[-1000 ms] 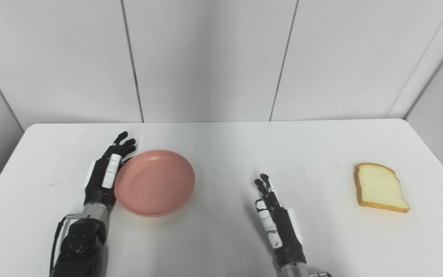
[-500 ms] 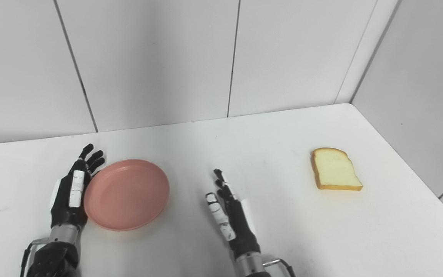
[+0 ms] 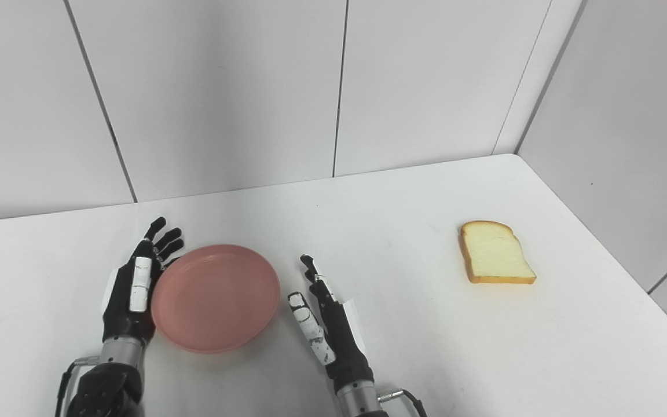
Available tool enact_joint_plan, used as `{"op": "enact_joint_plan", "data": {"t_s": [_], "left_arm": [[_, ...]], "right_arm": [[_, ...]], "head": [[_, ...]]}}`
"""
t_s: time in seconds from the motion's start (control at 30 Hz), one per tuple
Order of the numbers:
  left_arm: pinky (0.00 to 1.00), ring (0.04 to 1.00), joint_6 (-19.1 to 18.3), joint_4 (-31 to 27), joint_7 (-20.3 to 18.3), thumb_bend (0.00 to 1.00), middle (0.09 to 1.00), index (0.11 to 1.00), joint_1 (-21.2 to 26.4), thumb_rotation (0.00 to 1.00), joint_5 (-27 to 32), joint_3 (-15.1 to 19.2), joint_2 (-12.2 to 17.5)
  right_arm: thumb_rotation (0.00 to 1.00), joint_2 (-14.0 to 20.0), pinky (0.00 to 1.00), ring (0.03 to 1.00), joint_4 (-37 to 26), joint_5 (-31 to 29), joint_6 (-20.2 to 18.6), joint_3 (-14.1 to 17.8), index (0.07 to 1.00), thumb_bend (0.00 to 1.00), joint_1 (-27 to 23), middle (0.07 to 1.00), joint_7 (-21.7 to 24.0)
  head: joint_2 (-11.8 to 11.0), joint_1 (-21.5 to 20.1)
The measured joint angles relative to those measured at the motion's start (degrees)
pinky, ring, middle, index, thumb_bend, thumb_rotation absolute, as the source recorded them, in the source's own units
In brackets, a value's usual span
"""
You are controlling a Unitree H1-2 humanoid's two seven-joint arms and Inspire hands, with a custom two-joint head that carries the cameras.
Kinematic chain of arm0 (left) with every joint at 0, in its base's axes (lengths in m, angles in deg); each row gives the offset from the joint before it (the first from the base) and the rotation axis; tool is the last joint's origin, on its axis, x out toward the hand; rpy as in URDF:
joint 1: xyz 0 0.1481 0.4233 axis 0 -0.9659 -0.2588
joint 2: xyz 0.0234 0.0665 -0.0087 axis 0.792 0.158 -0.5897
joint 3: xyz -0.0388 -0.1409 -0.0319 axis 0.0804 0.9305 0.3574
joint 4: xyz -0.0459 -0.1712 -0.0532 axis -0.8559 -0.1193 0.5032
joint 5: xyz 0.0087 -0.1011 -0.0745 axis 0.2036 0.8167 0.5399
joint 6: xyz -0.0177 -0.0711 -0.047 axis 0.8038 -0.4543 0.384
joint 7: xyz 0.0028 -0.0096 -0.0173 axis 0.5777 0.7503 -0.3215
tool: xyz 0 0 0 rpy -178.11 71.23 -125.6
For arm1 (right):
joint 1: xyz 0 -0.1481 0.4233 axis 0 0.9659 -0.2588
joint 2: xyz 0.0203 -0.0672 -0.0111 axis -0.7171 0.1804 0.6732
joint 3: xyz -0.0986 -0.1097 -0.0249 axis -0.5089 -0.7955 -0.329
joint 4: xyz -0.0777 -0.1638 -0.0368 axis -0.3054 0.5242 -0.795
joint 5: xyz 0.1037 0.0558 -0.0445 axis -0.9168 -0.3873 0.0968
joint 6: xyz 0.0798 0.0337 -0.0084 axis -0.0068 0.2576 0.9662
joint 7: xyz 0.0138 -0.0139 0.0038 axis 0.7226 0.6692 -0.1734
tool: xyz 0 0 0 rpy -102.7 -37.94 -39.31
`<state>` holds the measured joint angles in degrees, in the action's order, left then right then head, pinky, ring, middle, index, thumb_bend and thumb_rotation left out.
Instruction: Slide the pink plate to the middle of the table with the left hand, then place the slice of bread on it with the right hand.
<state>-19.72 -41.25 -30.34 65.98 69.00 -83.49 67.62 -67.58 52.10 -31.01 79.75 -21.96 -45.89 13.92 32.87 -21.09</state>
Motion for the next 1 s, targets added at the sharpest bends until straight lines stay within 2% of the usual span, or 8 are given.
{"op": "enact_joint_plan", "data": {"t_s": [0.3,0.43,0.5,0.6,0.73,0.87,1.0], "left_arm": [[0.76,0.849,0.71,1.75,0.10,0.97,0.848,0.887,0.98,0.95,-0.82,-1.03,-1.96],[0.77,0.849,1.03,2.51,0.10,0.98,0.847,0.879,1.36,0.93,-0.80,-0.98,-2.12],[0.76,0.849,1.03,2.54,0.09,0.96,0.844,0.871,1.42,0.92,-0.62,-0.69,-2.34],[0.75,0.849,1.11,2.95,0.10,0.93,0.844,0.869,1.61,0.93,-0.56,-0.48,-2.61],[0.74,0.851,1.52,3.65,0.12,0.93,0.848,0.880,1.83,0.94,-1.20,-0.46,-2.42],[0.76,0.848,1.96,4.71,-0.28,0.95,0.846,0.881,2.56,0.93,-1.08,-0.29,-2.57],[0.75,0.846,2.65,5.39,-0.28,0.92,0.843,0.877,2.93,0.93,-1.12,-0.24,-2.62]], "right_arm": [[1.00,0.05,0.97,0.950,0.75,0.50,0.10,-0.14,0.936,0.67,-0.58,0.964,-1.04],[1.00,0.33,0.96,0.962,0.92,2.95,0.70,0.08,0.954,0.76,-1.02,0.990,-3.41],[0.97,1.31,0.97,0.980,0.23,7.93,0.11,0.42,0.978,0.82,-1.14,0.998,-5.33],[0.93,4.25,1.00,0.998,-2.65,14.08,-3.49,2.59,0.998,0.86,-1.13,1.000,-6.66],[0.91,7.49,1.00,1.000,-8.25,20.16,-10.29,5.62,1.000,0.89,-1.62,1.000,-7.24],[0.87,7.75,1.00,1.000,-11.51,24.71,-15.73,6.45,1.000,0.92,-3.46,1.000,-7.17],[0.85,9.24,1.00,1.000,-12.57,27.70,-20.76,8.05,1.000,0.92,-6.57,1.000,-6.78]], "head": [[0.00,-0.53],[-0.35,-0.79],[-0.53,-0.62],[-0.62,-0.18],[-0.88,-0.53],[-0.97,-0.53],[-1.23,-0.62]]}}
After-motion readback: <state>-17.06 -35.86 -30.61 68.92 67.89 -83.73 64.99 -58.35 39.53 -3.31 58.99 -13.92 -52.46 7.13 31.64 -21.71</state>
